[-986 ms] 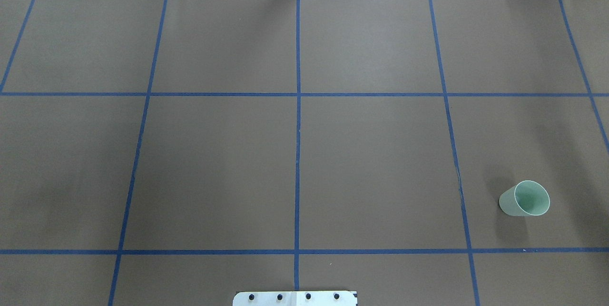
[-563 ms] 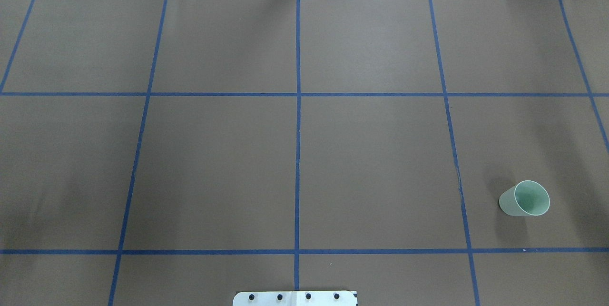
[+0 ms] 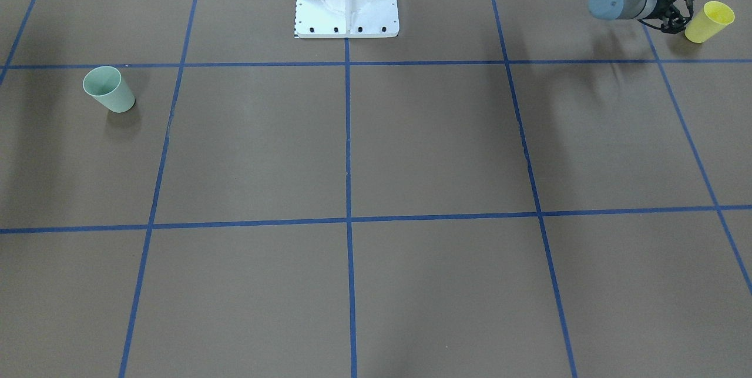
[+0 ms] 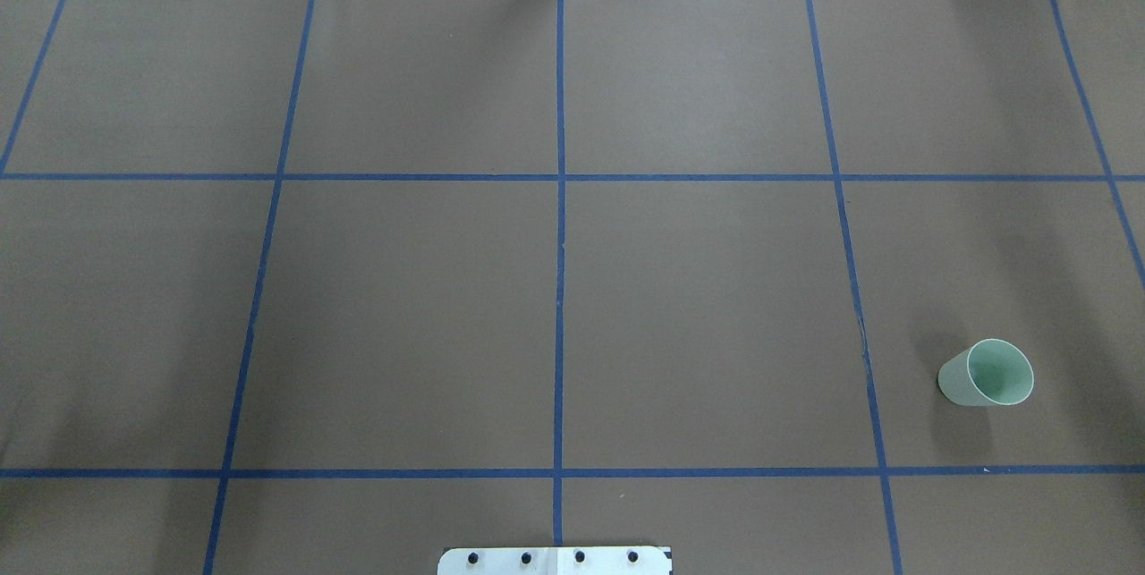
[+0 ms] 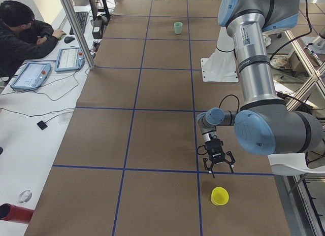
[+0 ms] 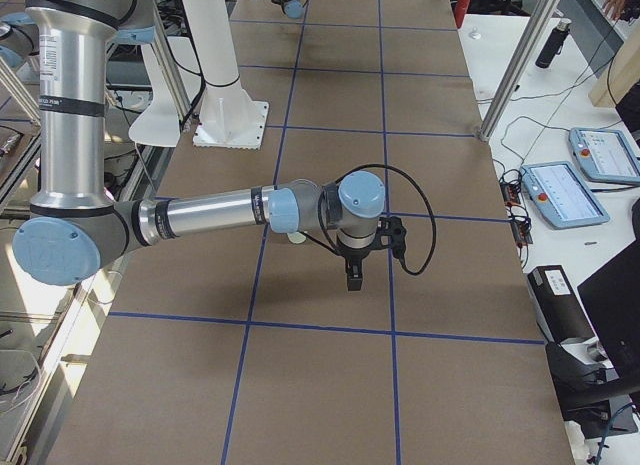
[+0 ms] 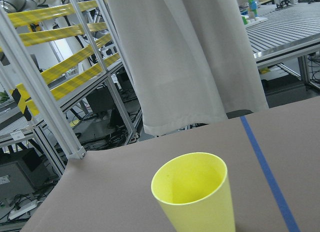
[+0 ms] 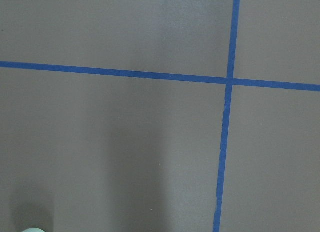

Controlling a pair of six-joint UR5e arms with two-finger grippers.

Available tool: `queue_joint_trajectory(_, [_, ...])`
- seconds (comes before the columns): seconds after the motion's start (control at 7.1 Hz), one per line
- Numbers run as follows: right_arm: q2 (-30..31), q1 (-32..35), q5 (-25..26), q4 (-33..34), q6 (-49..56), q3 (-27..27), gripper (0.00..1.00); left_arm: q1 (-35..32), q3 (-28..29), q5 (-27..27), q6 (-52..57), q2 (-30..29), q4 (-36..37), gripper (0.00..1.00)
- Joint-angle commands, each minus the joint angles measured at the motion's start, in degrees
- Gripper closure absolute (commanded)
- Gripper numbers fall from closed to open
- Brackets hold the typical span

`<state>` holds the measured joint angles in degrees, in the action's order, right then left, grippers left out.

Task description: Transfer and stack yellow cup on green cup

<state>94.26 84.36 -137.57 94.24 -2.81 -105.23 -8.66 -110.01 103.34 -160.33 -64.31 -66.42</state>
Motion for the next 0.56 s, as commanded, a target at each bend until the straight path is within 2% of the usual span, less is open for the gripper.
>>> queue_joint_trajectory(0.0, [-0.22,-0.34,0.02,-0.02,-0.18,-0.15,0.0,1.28,7.31,0.9,-2.01,-3.69,-0.46,0.0])
queue_joint_trajectory(0.42, [-0.22,-0.34,0.02,0.07,-0.26,-0.06,0.0,1.1,8.93,0.11,-1.66,-2.93,-0.47,0.0])
